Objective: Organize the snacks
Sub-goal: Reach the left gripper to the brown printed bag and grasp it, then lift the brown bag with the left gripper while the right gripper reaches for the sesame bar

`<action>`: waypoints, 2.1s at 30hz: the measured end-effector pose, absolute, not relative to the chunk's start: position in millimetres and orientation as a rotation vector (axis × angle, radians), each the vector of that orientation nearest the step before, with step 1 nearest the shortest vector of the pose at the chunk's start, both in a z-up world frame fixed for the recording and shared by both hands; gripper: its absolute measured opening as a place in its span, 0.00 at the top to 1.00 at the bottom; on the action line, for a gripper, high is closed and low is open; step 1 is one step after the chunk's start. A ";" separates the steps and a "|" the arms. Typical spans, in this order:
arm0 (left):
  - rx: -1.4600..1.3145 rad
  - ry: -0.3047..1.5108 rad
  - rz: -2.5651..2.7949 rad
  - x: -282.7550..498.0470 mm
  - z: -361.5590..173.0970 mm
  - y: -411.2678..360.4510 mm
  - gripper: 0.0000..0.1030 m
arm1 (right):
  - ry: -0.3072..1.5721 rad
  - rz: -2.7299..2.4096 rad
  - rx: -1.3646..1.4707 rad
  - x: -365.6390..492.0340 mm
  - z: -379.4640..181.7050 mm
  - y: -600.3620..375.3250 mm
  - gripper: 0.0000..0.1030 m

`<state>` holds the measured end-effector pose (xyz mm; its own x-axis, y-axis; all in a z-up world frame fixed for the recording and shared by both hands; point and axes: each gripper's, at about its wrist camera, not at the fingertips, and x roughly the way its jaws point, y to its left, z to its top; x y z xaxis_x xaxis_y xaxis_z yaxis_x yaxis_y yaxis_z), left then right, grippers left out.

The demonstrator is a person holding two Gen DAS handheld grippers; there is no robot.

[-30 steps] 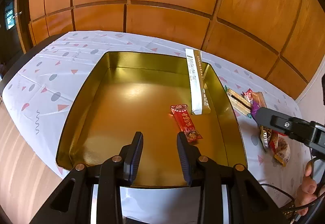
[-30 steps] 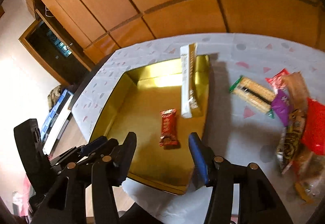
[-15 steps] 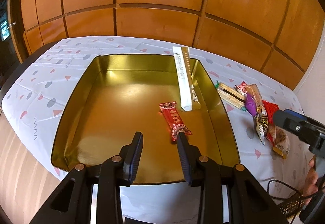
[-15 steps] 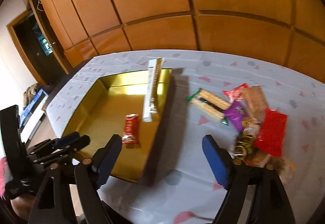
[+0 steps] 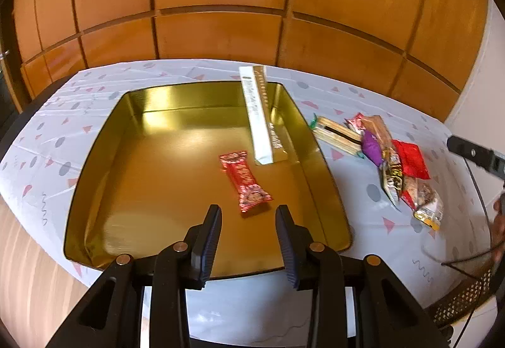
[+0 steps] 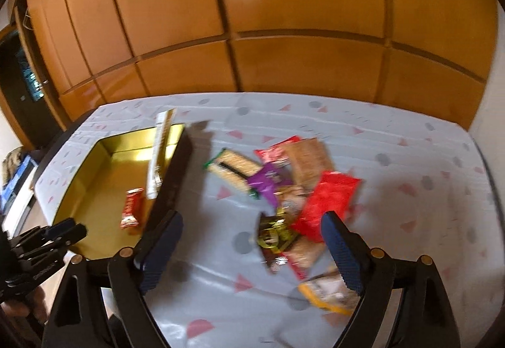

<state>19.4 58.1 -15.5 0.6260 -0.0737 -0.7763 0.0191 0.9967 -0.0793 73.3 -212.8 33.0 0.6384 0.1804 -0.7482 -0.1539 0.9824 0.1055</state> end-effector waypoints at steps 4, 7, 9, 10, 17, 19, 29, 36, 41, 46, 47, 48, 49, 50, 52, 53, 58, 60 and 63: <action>-0.069 0.903 -0.080 19.6 -15.7 53.2 0.65 | 0.833 0.118 0.001 77.5 41.0 -239.6 0.13; -0.075 0.908 -0.088 20.1 -14.3 51.0 0.66 | 0.814 0.062 -0.020 83.0 49.2 -261.3 0.12; -0.072 0.913 -0.102 21.2 -13.9 47.3 0.66 | 0.801 0.027 -0.034 87.4 53.5 -275.6 0.11; -0.068 0.916 -0.115 22.2 -13.2 44.6 0.66 | 0.795 0.010 -0.038 89.8 55.1 -282.5 0.10; -0.022 0.942 -0.203 30.7 -9.0 16.1 0.66 | 0.796 -0.136 -0.055 117.5 42.6 -347.7 0.10; -0.009 0.950 -0.244 35.1 -6.9 3.7 0.66 | 0.809 -0.156 -0.031 120.6 33.4 -360.9 0.10; 0.098 1.009 -0.450 71.8 -21.9 -86.3 0.66 | 0.863 -0.164 0.238 128.1 10.2 -402.5 0.10; 0.159 1.048 -0.522 105.8 -49.3 -137.5 0.56 | 0.860 -0.129 0.258 126.4 11.9 -402.8 0.10; 0.222 1.074 -0.543 128.7 -66.9 -162.2 0.56 | 0.866 -0.106 0.246 127.8 11.4 -398.4 0.09; 0.225 1.122 -0.559 147.3 -90.1 -176.8 0.54 | 0.876 -0.091 0.220 129.7 9.9 -393.1 0.08; 0.205 1.137 -0.561 149.4 -93.6 -176.7 0.57 | 0.877 -0.090 0.221 130.0 9.9 -393.0 0.07; 0.191 1.144 -0.559 150.1 -95.7 -175.9 0.59 | 0.878 -0.089 0.221 129.8 9.9 -393.2 0.07; 0.173 1.149 -0.563 148.4 -97.5 -174.1 0.62 | 0.878 -0.089 0.222 129.8 9.9 -393.7 0.07; 0.163 1.142 -0.565 145.9 -97.3 -173.6 0.68 | 0.878 -0.091 0.223 129.8 9.6 -394.3 0.07; 0.147 1.136 -0.563 137.6 -96.5 -168.7 0.71 | 0.883 -0.100 0.223 130.4 8.5 -395.7 0.07; 0.136 1.137 -0.555 133.8 -95.8 -164.9 0.71 | 0.885 -0.102 0.223 130.8 8.2 -395.8 0.07; 0.054 1.158 -0.485 101.0 -93.3 -138.2 0.71 | 0.908 -0.129 0.199 132.8 3.5 -395.8 0.07; 0.051 1.157 -0.476 85.9 -92.3 -131.8 0.71 | 0.917 -0.137 0.191 133.3 1.5 -396.5 0.07; 0.058 1.151 -0.475 62.0 -91.1 -124.4 0.70 | 0.942 -0.148 0.184 134.8 -2.6 -396.9 0.07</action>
<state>62.0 -124.4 -91.1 0.3202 -0.3317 -0.8874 0.3900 0.8998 -0.1956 134.8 -396.9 -2.6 0.5801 -0.0455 -0.8133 0.2060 0.9742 0.0924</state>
